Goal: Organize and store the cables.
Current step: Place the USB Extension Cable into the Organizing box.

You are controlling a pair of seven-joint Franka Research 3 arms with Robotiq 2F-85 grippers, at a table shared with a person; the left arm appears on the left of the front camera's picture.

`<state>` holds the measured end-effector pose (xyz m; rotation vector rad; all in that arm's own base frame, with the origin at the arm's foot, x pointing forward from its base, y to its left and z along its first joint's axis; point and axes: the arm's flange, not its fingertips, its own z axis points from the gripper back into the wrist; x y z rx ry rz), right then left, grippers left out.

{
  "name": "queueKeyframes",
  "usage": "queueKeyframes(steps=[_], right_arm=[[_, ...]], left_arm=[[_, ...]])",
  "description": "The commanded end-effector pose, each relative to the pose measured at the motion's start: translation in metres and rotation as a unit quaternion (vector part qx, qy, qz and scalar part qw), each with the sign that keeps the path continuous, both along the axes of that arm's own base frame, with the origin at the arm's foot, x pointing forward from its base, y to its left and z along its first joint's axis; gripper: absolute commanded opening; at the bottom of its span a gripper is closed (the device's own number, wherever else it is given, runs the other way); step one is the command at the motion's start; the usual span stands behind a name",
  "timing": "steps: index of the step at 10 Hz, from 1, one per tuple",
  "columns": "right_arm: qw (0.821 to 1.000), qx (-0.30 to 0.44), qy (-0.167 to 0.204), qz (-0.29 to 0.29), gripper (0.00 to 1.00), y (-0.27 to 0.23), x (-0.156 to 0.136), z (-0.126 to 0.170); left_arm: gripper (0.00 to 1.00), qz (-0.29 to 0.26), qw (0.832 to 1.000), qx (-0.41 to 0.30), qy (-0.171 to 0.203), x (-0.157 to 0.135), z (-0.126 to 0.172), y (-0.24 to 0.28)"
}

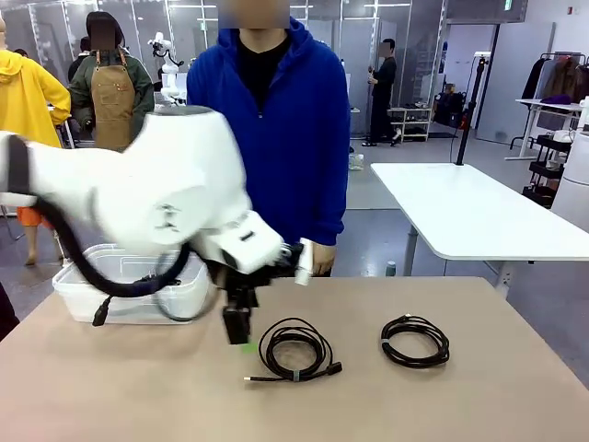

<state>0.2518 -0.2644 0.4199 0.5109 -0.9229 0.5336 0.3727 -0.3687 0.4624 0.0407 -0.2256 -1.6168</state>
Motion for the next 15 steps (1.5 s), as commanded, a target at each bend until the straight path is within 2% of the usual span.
queueKeyframes(steps=[1, 2, 4, 6, 7, 10, 11, 13, 14, 15], right_arm=[[1.000, 0.001, -0.011, 0.004, 1.00, -0.002, 0.002, -0.001], [1.000, 0.001, -0.011, 0.004, 1.00, -0.002, 0.002, -0.001], [1.000, 0.001, -0.011, 0.004, 1.00, -0.002, 0.002, -0.001], [1.000, 0.001, -0.011, 0.004, 1.00, -0.002, 0.002, -0.001], [1.000, 0.001, -0.011, 0.004, 1.00, -0.002, 0.002, -0.001], [1.000, 0.001, -0.011, 0.004, 1.00, -0.002, 0.002, -0.001], [1.000, 0.001, -0.011, 0.004, 1.00, -0.002, 0.002, -0.001], [1.000, 0.001, -0.011, 0.004, 1.00, -0.002, 0.002, -0.001], [1.000, 0.001, -0.011, 0.004, 1.00, -0.002, 0.002, -0.001], [1.000, 0.001, -0.011, 0.004, 1.00, -0.002, 0.002, -0.001]], left_arm=[[1.00, 0.025, 0.998, 0.048, 0.011, 0.019, -0.027, -0.065], [1.00, 0.061, 0.995, 0.074, 0.011, 0.019, -0.051, -0.091], [1.00, 0.077, 0.994, 0.083, -0.004, 0.018, -0.076, -0.109], [1.00, 0.083, 0.993, 0.084, -0.006, 0.016, -0.084, -0.105], [1.00, 0.087, 0.992, 0.091, -0.023, 0.020, -0.092, -0.107], [1.00, 0.058, 0.994, 0.080, -0.049, 0.032, -0.116, -0.100], [1.00, 0.048, 0.995, 0.071, -0.045, 0.038, -0.124, -0.096], [1.00, 0.043, 0.998, 0.049, -0.011, 0.052, -0.145, -0.089], [1.00, 0.032, 0.999, 0.021, 0.000, 0.056, -0.143, -0.088], [1.00, 0.028, 0.999, 0.031, 0.014, 0.059, -0.145, -0.088]])
